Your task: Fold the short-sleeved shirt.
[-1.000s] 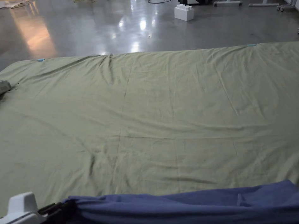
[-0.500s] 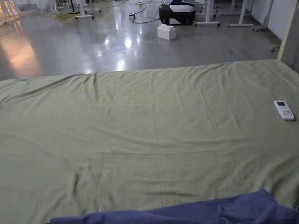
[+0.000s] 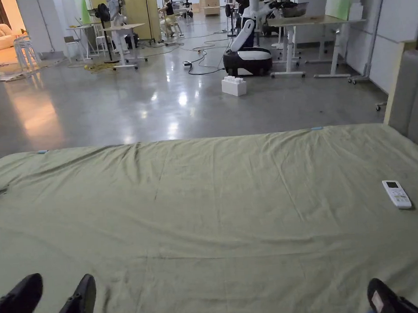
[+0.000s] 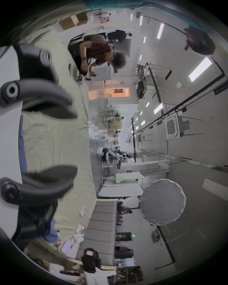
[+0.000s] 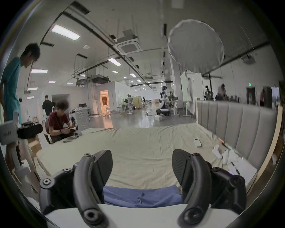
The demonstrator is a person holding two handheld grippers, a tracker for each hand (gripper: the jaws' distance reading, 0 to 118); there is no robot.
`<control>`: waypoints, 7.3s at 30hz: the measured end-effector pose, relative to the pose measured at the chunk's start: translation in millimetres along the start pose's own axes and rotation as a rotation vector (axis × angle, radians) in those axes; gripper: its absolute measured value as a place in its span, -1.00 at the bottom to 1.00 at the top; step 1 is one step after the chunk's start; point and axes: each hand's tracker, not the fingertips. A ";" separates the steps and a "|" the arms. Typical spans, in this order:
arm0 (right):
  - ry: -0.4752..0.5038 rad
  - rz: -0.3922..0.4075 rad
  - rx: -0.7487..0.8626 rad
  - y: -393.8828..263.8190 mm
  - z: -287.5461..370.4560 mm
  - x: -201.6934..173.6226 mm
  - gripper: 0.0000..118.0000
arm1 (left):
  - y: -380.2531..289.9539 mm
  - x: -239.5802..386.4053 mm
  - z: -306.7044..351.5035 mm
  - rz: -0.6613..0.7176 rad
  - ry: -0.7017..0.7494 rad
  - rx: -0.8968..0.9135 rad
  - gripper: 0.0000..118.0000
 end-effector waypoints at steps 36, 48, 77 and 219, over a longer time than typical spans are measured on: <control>0.029 -0.160 -0.203 -50.9 -13.3 -9.3 -1.00 | -120.2 -136.1 -58.0 0.586 -0.096 -0.554 0.76; 0.004 -0.193 -0.307 -56.3 -11.2 -13.5 -1.00 | -248.9 -169.0 -136.1 1.052 -0.111 -0.840 0.63; -0.003 -0.274 -0.338 -67.0 0.5 -1.8 -1.00 | -111.2 -123.9 -129.7 0.614 -0.139 -0.565 -0.83; 0.253 -0.276 -0.862 -206.2 -189.8 -80.1 -1.00 | -145.7 -47.9 -100.9 0.586 -0.336 -0.652 -0.91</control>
